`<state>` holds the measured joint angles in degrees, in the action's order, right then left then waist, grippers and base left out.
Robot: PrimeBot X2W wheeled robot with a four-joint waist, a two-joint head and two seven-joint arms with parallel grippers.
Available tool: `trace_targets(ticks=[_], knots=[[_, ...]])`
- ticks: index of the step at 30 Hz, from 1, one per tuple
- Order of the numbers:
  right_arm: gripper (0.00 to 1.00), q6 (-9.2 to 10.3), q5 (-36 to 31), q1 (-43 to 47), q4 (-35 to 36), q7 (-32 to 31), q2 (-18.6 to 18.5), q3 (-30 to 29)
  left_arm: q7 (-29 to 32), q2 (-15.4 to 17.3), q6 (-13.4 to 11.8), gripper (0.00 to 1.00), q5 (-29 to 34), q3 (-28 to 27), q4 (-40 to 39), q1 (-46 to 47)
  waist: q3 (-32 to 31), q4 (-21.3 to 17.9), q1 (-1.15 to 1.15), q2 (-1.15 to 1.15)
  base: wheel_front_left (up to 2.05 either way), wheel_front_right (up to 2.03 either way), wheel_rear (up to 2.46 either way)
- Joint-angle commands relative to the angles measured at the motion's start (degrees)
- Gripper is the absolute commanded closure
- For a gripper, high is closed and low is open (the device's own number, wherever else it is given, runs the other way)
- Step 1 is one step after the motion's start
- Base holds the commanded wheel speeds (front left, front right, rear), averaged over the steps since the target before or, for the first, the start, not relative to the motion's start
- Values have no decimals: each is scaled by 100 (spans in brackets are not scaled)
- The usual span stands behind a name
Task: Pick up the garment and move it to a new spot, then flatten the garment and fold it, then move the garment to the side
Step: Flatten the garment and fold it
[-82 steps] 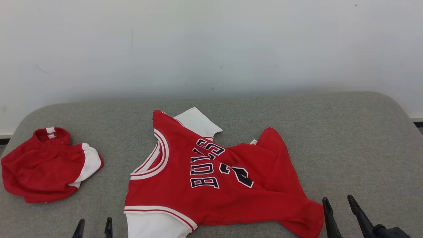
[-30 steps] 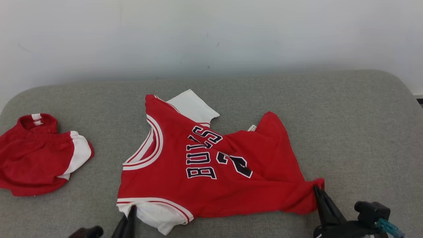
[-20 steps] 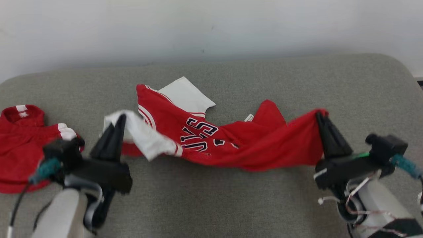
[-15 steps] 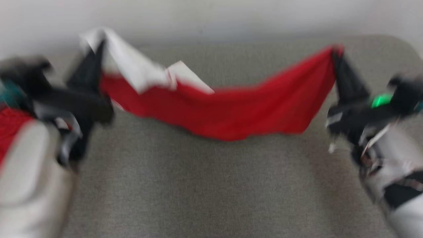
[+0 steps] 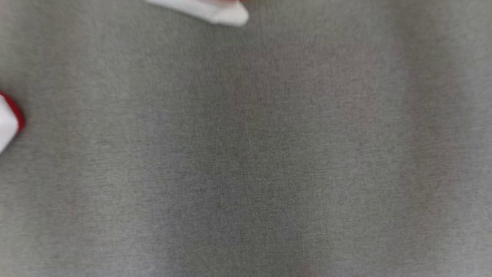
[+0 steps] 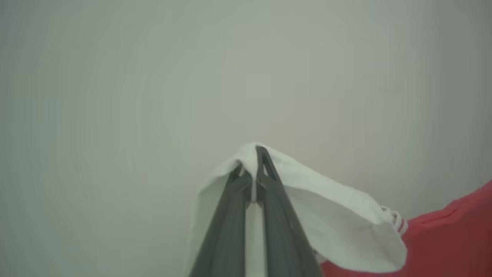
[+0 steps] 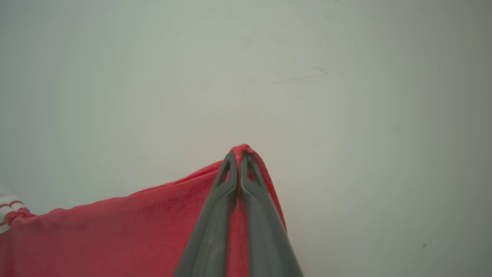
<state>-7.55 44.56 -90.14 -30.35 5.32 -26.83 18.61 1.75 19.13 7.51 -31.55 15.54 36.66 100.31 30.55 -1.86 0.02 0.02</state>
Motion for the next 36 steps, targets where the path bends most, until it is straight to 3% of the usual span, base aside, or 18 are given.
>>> trace_targets(ticks=[1, 7, 13, 24, 36], knots=[[100, 14, -7, -259, -109, -41, -57, 1, 18, 46, -9, 100, 80, 25, 102, 296, 768, -111, -2, -2, 0, 0, 0], [100, 14, -243, -1751, -1097, -129, -134, 86, 83, 93, -39, 100, 443, 229, 981, 1994, 1022, -202, -2, -2, 0, 0, 0], [100, 14, -385, -2526, -1866, -19, -176, 264, -89, -134, -28, 100, 581, 404, 1655, 2898, 1131, -154, -2, -2, 0, 0, 0], [100, 14, -171, -2839, -2511, 257, -76, 736, -382, -186, -17, 100, 498, 691, 2520, 3225, 1380, -228, -2, -2, 0, 0, 0], [100, 14, 26, -2643, -2731, 529, -82, 1310, -810, -245, -13, 100, 36, 940, 2698, 2739, 1364, -177, -2, -2, 0, 0, 0]])
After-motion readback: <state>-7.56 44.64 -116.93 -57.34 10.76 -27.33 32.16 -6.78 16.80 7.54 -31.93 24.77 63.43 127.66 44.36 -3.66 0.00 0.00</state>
